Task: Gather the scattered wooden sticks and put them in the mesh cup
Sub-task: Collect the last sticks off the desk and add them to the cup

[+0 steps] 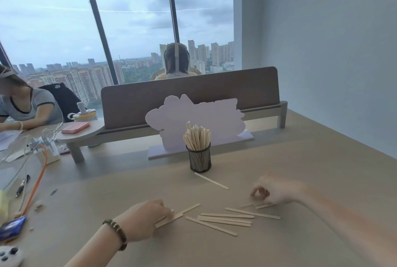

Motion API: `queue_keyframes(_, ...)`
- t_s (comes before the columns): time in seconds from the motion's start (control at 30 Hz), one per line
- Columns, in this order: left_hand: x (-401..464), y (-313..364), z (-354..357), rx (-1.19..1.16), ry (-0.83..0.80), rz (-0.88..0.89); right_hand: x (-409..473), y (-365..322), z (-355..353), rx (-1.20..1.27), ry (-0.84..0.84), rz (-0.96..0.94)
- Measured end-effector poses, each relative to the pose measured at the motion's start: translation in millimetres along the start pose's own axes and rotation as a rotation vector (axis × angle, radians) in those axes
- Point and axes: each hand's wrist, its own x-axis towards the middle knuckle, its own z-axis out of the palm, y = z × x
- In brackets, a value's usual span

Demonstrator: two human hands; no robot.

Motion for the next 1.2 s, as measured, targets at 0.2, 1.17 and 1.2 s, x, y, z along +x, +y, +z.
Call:
queue_keyframes(0.2, 13.3, 6.2, 4.8, -0.119, 0.137, 0.043, 12.6, -3.5, 14.6, 0.104, 0.172, 0.014)
queue_keyframes(1.17, 66.1, 49.7, 24.1, -0.315, 0.297, 0.399, 60.3, -53.4, 17.7, 0.137, 0.224, -0.180)
queue_keyframes(1.2, 65.7, 48.2, 24.1, -0.341, 0.302, 0.405, 60.7, -54.5, 17.9, 0.085, 0.218, -0.198)
